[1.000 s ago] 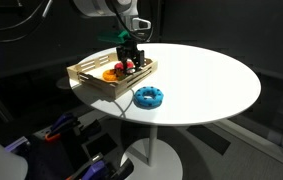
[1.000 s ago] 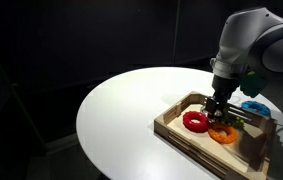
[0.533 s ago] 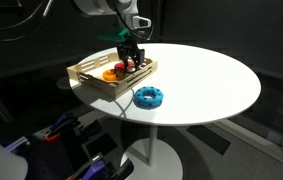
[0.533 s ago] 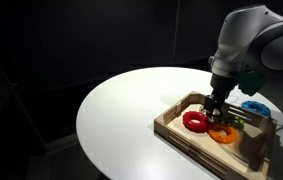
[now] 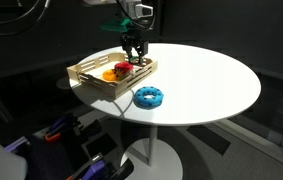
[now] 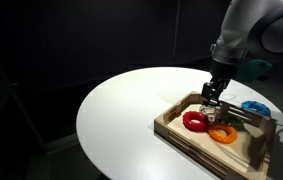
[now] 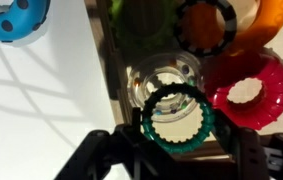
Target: Put the small circular object on the table
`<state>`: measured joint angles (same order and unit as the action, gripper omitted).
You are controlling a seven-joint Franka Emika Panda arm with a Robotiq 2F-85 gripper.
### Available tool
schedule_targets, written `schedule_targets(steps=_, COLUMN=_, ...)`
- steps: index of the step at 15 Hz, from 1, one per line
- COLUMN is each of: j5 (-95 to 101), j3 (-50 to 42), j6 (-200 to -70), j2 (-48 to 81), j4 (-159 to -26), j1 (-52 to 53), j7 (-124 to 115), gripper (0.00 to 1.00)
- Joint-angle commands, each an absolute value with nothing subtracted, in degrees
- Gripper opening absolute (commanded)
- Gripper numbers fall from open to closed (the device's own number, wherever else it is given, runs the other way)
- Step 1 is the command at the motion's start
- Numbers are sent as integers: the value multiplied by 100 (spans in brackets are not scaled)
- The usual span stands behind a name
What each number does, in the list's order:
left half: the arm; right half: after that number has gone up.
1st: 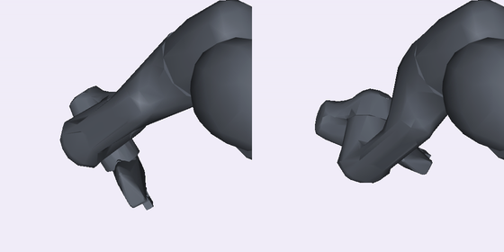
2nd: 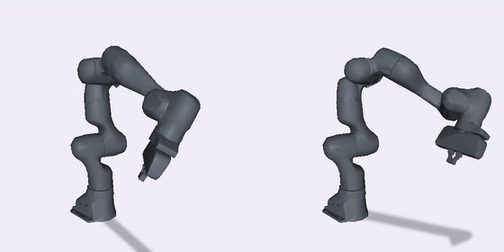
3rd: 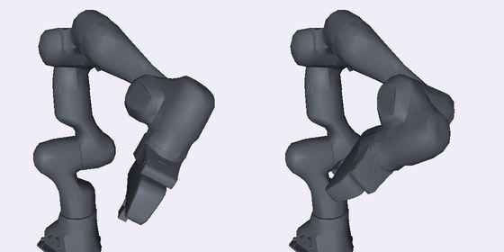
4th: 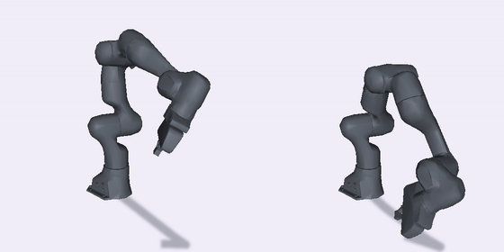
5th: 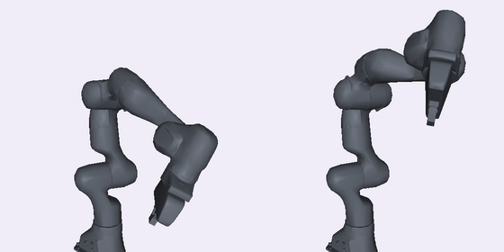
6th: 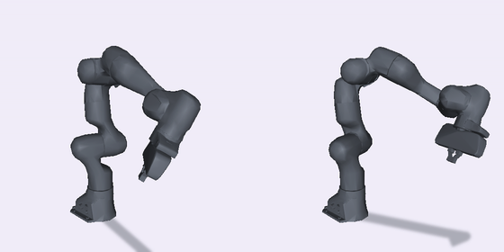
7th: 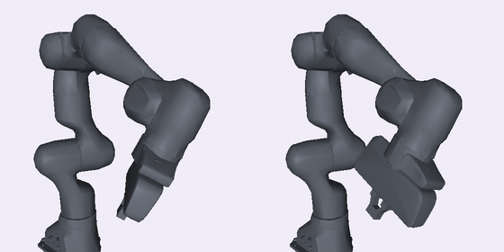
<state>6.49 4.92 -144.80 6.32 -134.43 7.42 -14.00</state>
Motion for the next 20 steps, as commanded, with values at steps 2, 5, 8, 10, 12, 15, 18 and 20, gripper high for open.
schedule_targets(steps=2, j5=1019, j3=269, j6=-13966, j2=72, j4=-13525, j1=601, j7=-1595, gripper=45)
schedule_targets(steps=5, j5=1295, j3=155, j6=-13662, j2=-206, j4=-13624, j1=416, j7=-1681, gripper=45)
schedule_targets(steps=8, j5=1356, j3=59, j6=-13500, j2=-406, j4=-13781, j1=189, j7=-1688, gripper=45)
schedule_targets(steps=10, j5=1331, j3=16, j6=-13470, j2=-466, j4=-13905, j1=60, j7=-1674, gripper=45)
schedule_targets(steps=12, j5=1328, j3=-21, j6=-13461, j2=-468, j4=-14039, j1=-46, j7=-1679, gripper=45)
schedule_targets(steps=15, j5=1435, j3=-57, j6=-13478, j2=-416, j4=-14226, j1=-158, j7=-1792, gripper=45)
schedule_targets(steps=18, j5=1492, j3=-95, j6=-13489, j2=-360, j4=-14410, j1=-238, j7=-1854, gripper=45)
schedule_targets(steps=20, j5=1497, j3=-118, j6=-13489, j2=-341, j4=-14509, j1=-269, j7=-1866, gripper=45)
